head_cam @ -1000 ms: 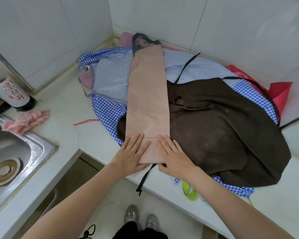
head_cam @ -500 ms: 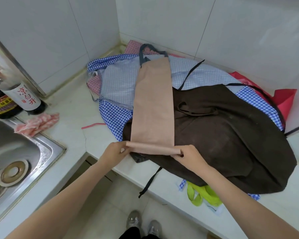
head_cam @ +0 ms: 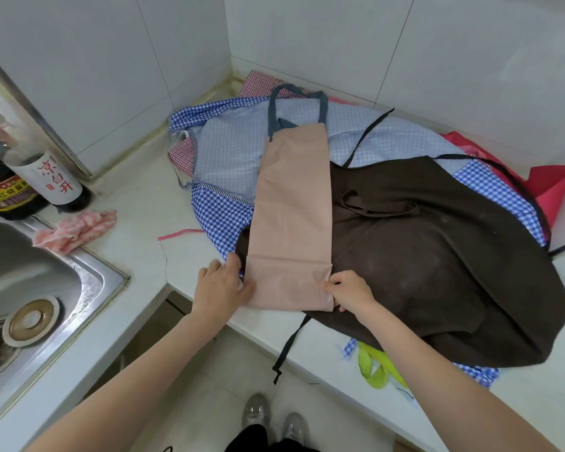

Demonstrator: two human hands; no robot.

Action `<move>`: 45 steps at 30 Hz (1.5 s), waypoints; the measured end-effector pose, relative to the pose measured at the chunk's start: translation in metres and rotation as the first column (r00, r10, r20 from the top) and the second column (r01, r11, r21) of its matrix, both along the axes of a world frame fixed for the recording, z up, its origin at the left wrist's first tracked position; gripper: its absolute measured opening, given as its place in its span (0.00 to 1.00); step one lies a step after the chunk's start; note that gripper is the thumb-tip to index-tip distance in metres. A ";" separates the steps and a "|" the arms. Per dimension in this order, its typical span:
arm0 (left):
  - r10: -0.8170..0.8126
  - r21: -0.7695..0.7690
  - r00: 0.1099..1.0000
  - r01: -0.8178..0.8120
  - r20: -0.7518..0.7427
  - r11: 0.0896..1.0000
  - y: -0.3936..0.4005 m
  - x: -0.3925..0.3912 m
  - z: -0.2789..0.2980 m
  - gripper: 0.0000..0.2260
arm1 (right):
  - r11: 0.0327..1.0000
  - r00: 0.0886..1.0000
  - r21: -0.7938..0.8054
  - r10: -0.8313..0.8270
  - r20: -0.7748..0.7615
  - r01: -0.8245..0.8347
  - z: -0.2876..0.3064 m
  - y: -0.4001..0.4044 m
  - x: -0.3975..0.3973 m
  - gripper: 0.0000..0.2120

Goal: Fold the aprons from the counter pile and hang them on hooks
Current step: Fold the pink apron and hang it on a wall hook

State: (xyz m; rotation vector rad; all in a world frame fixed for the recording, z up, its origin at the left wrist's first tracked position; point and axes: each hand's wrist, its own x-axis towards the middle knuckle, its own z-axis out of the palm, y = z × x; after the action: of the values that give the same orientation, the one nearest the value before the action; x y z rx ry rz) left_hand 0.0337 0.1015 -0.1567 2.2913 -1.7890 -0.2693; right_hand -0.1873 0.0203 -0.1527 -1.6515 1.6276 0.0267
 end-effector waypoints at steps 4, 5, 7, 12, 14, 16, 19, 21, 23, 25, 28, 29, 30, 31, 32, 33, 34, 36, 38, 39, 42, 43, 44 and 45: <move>-0.501 -0.099 0.813 0.548 0.299 0.831 -0.008 -0.012 -0.013 0.29 | 1.000 0.999 -0.008 0.019 -0.026 -0.019 0.003 -0.004 0.003 0.18; -0.560 -0.018 0.768 0.594 0.311 0.804 -0.011 -0.015 -0.017 0.29 | 1.000 1.000 -0.006 0.013 -0.027 -0.013 0.004 -0.004 0.004 0.17; -0.584 0.139 0.754 0.571 0.302 0.809 -0.014 -0.015 -0.025 0.30 | 0.998 0.997 -0.047 0.033 -0.071 -0.037 0.009 -0.001 0.007 0.15; -0.599 0.274 0.761 0.538 0.248 0.797 -0.013 -0.014 -0.032 0.33 | 0.601 0.808 -0.541 0.469 -0.357 -0.588 0.004 0.014 0.003 0.27; -0.620 0.234 0.751 0.576 0.226 0.783 -0.013 -0.012 -0.034 0.33 | 0.527 0.670 -0.414 0.609 -0.424 -0.742 -0.008 0.017 -0.001 0.41; -0.619 0.212 0.761 0.583 0.196 0.784 -0.014 -0.006 -0.037 0.34 | 0.637 0.681 -0.254 0.624 -0.383 -0.728 -0.016 0.014 -0.007 0.45; -0.591 0.175 0.791 0.567 0.156 0.805 -0.015 0.005 -0.032 0.40 | 0.692 0.714 -0.201 0.620 -0.325 -0.693 -0.019 0.006 -0.011 0.45; -0.528 0.166 0.849 0.520 0.005 0.838 -0.013 0.010 -0.028 0.43 | 0.701 0.720 -0.178 0.644 -0.259 -0.691 -0.013 0.002 -0.011 0.49; -0.411 0.076 0.878 0.440 -0.246 0.895 -0.013 0.014 -0.022 0.42 | 0.752 0.769 -0.165 0.618 -0.163 -0.639 -0.008 -0.004 -0.014 0.50; -0.279 0.025 0.851 0.324 -0.446 0.946 -0.012 0.021 -0.014 0.38 | 0.805 0.826 -0.194 0.560 -0.066 -0.561 -0.002 -0.008 -0.021 0.39; -0.221 0.030 0.846 0.269 -0.485 0.963 -0.013 0.032 -0.011 0.24 | 0.833 0.878 -0.308 0.479 -0.017 -0.461 0.002 -0.009 -0.027 0.24; -0.209 0.016 0.868 0.242 -0.450 0.970 -0.014 0.033 -0.009 0.19 | 0.843 0.894 -0.335 0.448 0.005 -0.420 0.004 -0.007 -0.025 0.19; -0.180 0.016 0.889 0.206 -0.421 0.978 -0.016 0.034 -0.007 0.15 | 0.861 0.908 -0.335 0.417 0.033 -0.383 0.006 -0.005 -0.023 0.14; -0.150 0.030 0.904 0.177 -0.400 0.984 -0.018 0.034 -0.005 0.11 | 0.880 0.916 -0.312 0.395 0.063 -0.358 0.010 -0.002 -0.019 0.10; -0.133 0.044 0.911 0.163 -0.391 0.986 -0.019 0.033 -0.003 0.09 | 0.900 0.924 -0.280 0.371 0.092 -0.334 0.013 0.000 -0.016 0.08; -0.133 0.051 0.910 0.166 -0.392 0.985 -0.019 0.033 -0.002 0.07 | 0.924 0.933 -0.246 0.332 0.135 -0.294 0.013 0.001 -0.013 0.07; -0.134 0.051 0.900 0.170 -0.415 0.984 -0.018 0.032 0.000 0.05 | 0.952 0.947 -0.196 0.269 0.177 -0.234 0.011 0.001 -0.011 0.08; -0.110 0.078 0.860 0.171 -0.498 0.982 -0.016 0.031 0.002 0.06 | 0.990 0.966 -0.087 0.130 0.224 -0.113 0.002 -0.003 -0.007 0.18; -0.028 0.162 0.852 0.132 -0.523 0.978 -0.018 0.028 0.001 0.09 | 0.999 0.975 -0.010 0.037 0.218 -0.035 -0.003 -0.004 -0.002 0.21; 0.026 0.210 0.857 0.097 -0.515 0.973 -0.020 0.026 0.000 0.08 | 1.000 0.979 -0.004 0.024 0.201 -0.024 -0.006 -0.006 0.001 0.21; 0.151 0.287 0.872 -0.013 -0.466 0.958 -0.022 0.020 -0.002 0.10 | 0.999 0.998 -0.028 0.028 0.054 -0.026 -0.007 -0.010 0.011 0.20; 0.181 0.297 0.882 -0.049 -0.435 0.954 -0.021 0.019 -0.001 0.10 | 0.999 1.000 -0.033 0.030 0.005 -0.030 -0.007 -0.011 0.014 0.19; 0.190 0.263 0.912 -0.095 -0.364 0.960 -0.019 0.017 0.001 0.10 | 0.999 0.999 -0.028 0.025 -0.037 -0.026 -0.007 -0.012 0.016 0.18; 0.164 0.164 0.950 -0.123 -0.265 0.979 -0.017 0.016 0.002 0.09 | 0.999 0.998 -0.024 0.022 -0.065 -0.024 -0.008 -0.013 0.018 0.18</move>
State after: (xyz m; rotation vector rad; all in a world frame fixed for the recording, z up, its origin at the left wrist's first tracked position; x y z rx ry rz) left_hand 0.0497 0.0844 -0.1551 2.3284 -1.5014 -0.6793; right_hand -0.1696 0.0077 -0.1603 -1.7039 1.6631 0.0727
